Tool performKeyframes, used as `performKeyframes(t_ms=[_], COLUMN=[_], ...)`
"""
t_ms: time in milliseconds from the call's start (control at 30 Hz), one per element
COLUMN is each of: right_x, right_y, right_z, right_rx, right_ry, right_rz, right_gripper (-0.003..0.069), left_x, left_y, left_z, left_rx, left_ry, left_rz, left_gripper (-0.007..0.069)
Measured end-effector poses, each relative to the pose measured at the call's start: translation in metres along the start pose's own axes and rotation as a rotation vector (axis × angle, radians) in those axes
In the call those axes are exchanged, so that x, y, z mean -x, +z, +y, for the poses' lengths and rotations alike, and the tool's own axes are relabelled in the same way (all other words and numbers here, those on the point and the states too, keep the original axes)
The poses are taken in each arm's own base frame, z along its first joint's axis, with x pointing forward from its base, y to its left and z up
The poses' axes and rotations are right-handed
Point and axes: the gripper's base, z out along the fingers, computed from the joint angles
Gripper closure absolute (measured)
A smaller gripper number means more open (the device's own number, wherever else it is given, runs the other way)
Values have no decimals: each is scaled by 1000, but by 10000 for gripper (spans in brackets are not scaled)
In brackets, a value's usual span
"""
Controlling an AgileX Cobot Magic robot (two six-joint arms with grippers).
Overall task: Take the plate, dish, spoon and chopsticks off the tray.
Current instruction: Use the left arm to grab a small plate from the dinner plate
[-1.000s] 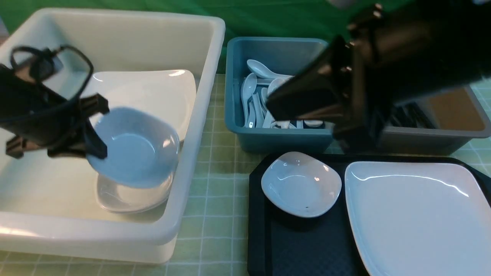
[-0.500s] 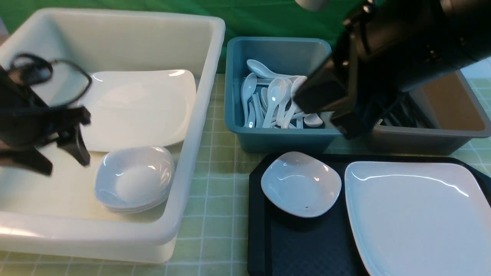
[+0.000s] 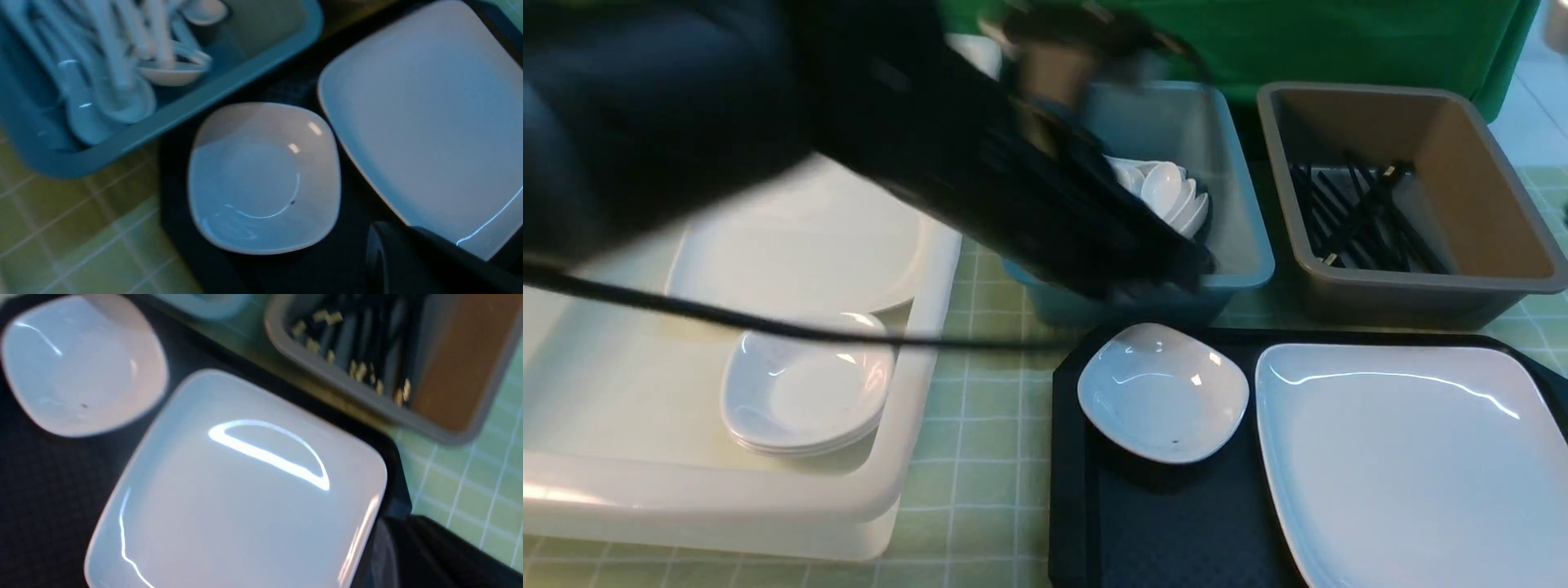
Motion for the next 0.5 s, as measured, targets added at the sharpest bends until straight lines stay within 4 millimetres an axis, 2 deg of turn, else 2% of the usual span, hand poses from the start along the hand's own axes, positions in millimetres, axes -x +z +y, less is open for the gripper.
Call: performKeyframes(t_ms=[100,233,400,500], right_x=[-17,-25,-28,-29], right_y=[-5,-20,-32,-32], right_z=[-8,-8,-6,-6], right_rx=[-2,-16,-14,-13], right_ry=[71,92,98,98], right_rz=[-14,-74,-118,-121], right_gripper=[652,652,651,652], left_x=[-11,-25,-37,-43], left_y=[47,101,137,150], left_z=[-20,-25,-19,-18], left_rx=[22,65,101,102], left_ry=[126,219,288,306], left_rz=[90,183,239,250], left_gripper=[495,298,118,78])
